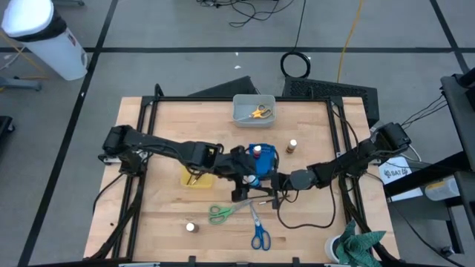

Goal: Pick & Place Paint Supplies
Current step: Put the blue paint bottle into the blue bin

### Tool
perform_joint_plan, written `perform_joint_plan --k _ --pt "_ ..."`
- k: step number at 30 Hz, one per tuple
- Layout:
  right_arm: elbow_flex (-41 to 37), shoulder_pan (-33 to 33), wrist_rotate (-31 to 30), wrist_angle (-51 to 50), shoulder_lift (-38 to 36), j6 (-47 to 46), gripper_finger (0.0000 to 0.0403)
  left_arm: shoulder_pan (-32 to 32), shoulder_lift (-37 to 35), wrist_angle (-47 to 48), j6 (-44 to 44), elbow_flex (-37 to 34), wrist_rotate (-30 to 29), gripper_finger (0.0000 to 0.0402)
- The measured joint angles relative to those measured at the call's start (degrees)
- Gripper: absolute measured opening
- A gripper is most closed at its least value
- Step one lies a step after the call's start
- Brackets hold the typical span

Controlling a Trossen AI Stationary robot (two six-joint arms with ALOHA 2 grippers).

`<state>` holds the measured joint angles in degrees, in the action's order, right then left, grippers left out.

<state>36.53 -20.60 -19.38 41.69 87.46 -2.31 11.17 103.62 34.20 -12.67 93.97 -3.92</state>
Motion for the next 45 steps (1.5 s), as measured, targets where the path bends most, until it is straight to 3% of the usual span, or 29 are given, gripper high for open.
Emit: perform_joint_plan --k 7,15,22,31,38,45 --pt "0.0 0.0 0.02 -0.07 0.0 0.0 0.0095 -0.94 0.35 0.22 -0.74 0.0 2.66 0.0231" --pt "0.0 -0.04 0.24 -0.07 0.0 -0.44 0.0095 -1.04 0.35 0.67 -0.96 0.0 3.92 0.0127" --pt "0.0 -0.16 -0.21 -2.44 -1.71 1.52 0.0125 -0.96 0.19 2.2 1.29 0.0 0.68 0.0124" --pt "0.11 -0.79 -3.82 -20.88 -16.42 -1.36 0.0198 -3.36 -2.08 3.4 2.7 0.03 -2.08 0.0124" --pt "0.07 -0.79 -4.16 -28.48 -22.53 -6.97 0.0206 -6.16 -0.78 2.93 2.83 -0.13 -0.43 0.0124" --pt "-0.92 -0.85 -4.5 -28.26 -22.25 -7.52 0.0203 -6.98 -0.59 0.22 3.67 -0.22 2.68 0.0124"
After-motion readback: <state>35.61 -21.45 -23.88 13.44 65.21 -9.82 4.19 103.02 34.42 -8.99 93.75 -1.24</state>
